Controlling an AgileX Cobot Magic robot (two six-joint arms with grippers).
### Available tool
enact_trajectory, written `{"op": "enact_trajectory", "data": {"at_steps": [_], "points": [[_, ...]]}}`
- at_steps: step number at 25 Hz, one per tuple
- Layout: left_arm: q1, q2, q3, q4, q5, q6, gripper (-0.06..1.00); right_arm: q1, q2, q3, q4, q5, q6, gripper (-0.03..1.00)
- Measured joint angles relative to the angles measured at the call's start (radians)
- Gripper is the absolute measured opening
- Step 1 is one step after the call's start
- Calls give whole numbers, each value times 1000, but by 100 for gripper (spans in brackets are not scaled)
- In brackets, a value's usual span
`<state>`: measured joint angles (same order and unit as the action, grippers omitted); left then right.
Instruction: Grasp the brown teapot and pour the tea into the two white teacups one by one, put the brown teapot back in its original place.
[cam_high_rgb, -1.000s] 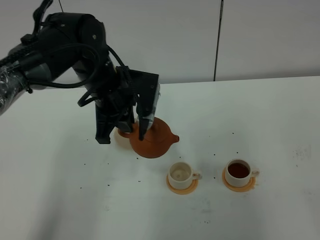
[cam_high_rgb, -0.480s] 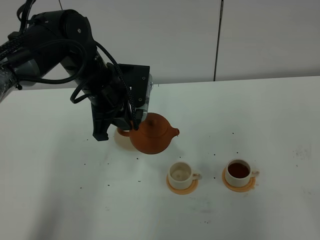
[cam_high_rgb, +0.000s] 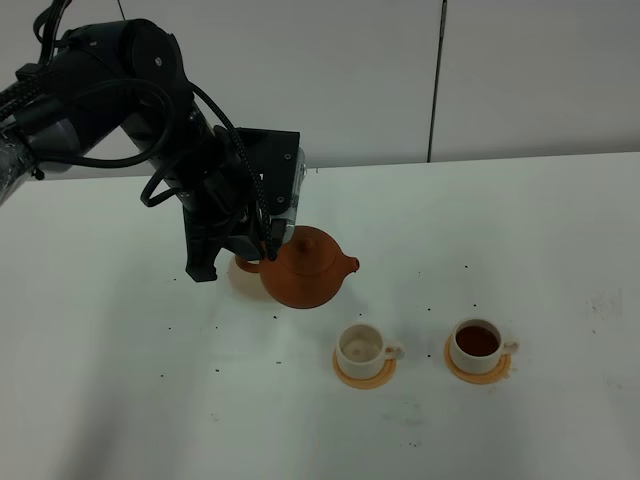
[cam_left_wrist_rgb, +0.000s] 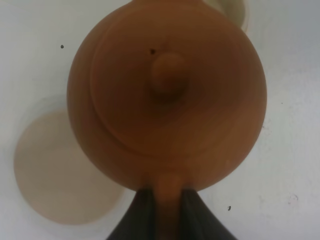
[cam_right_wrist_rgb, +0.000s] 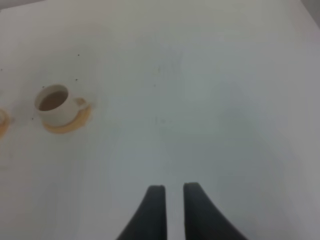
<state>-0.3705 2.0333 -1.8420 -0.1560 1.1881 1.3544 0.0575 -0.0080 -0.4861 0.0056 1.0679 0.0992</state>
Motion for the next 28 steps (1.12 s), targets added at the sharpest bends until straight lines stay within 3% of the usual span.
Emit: {"op": "enact_trajectory", "data": {"at_steps": [15, 21, 28], "points": [[0, 47, 0, 0, -1, 4, 18, 0, 0, 0, 0, 0, 0, 10], [-21, 60, 0, 110, -1, 7, 18, 0, 0, 0, 0, 0, 0, 11], [-29, 60, 0, 127, -1, 26, 18, 0, 0, 0, 0, 0, 0, 11]]}}
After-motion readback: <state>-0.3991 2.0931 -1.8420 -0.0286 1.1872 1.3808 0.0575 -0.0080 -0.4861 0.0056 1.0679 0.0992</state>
